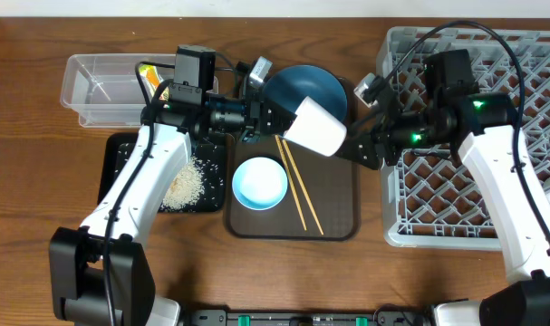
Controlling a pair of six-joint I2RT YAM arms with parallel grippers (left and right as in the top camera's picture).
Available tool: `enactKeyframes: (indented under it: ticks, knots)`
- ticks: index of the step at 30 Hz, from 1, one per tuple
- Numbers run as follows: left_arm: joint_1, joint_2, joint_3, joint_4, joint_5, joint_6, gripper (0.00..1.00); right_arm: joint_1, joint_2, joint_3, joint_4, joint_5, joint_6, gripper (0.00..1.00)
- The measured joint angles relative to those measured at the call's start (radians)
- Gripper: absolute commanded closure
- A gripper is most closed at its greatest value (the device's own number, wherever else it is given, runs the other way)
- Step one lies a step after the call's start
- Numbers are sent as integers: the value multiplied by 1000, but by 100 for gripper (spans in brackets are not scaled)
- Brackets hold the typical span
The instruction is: Sort waste into correct bins and load items into the dishwasher rack
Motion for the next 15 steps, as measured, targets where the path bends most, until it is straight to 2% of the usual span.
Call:
enactKeyframes:
  ticks: [4,10,15]
  knots:
    - [1,0,0,1,0,0,94,0,0,0,-54,16,-35,25]
    - [13,0,0,2,-1,-21,94,1,0,0,-78,-5,-132,26]
    - [13,0,0,3,-2,-46,94,1,0,0,-21,-84,-215,27]
